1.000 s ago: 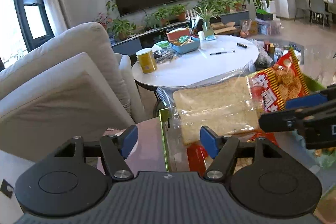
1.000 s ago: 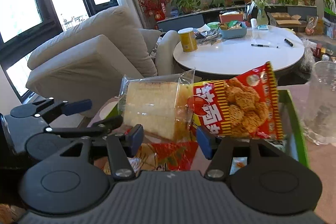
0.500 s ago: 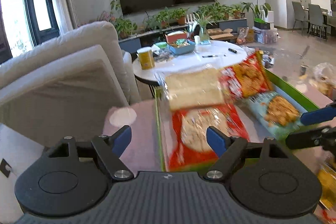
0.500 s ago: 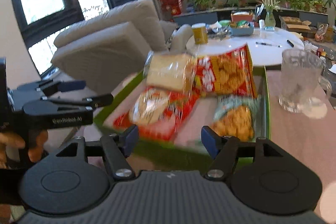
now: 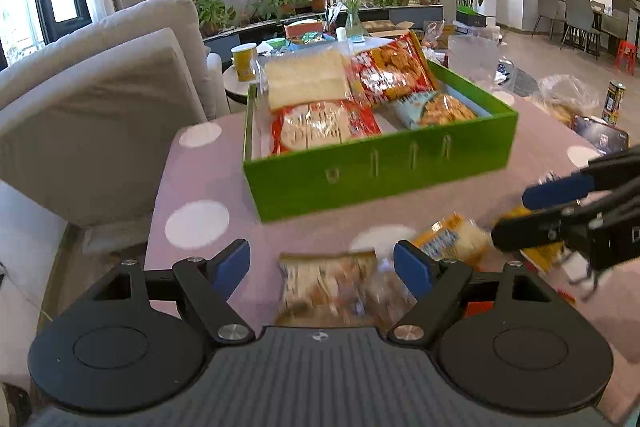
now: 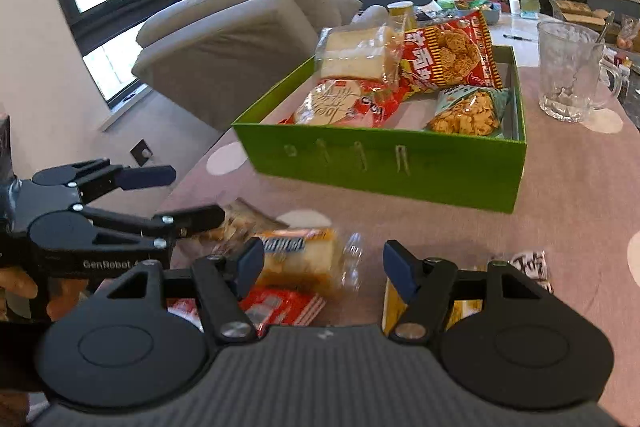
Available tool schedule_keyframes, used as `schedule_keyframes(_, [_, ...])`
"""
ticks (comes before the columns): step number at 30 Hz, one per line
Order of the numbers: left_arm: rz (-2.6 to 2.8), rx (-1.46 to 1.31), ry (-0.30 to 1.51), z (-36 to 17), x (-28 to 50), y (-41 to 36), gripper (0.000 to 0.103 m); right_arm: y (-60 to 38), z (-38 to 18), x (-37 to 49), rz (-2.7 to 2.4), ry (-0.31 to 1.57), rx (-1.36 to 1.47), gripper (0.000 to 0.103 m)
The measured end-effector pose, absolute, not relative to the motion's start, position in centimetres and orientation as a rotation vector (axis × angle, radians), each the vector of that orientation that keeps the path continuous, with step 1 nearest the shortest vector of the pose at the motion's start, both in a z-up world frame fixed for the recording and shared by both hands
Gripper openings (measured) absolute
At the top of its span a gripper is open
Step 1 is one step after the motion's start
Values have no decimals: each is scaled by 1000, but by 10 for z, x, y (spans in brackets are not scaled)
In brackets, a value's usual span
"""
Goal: Organize snacks
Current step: 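Lower both grippers onto the red wafer pack on the table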
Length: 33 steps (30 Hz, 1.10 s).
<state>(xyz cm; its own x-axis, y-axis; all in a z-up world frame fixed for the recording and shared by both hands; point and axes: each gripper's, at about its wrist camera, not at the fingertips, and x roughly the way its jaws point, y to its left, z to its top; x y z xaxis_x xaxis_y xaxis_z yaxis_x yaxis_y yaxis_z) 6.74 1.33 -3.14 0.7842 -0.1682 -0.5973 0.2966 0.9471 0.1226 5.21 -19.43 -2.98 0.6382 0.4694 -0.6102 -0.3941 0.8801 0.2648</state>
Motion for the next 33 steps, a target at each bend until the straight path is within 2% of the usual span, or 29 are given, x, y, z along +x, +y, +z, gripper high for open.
schedule_keyframes(14, [-367,260,614,-29,-7,8,80,-207,-37,14,464,712,98,52])
schedule_keyframes(23, [-449,276,664,-49,-9,-1,79,-204,-33,-1,503,689,70,57])
schedule_keyframes(25, [-447,279,680,-53,-6,-1,76,-203,-32,-2,520,681,68,57])
schedule_keyframes(27, [-450,274,703,-57,-2,-1,68,-201,-32,-3,550,679,65,57])
schedule_keyframes(30, [-456,252,728,-60,2,-1,60,-197,-36,-3,601,693,65,57])
schedule_keyframes(33, [-469,242,734,-61,5,-1,56,-194,-41,-1,616,711,67,57])
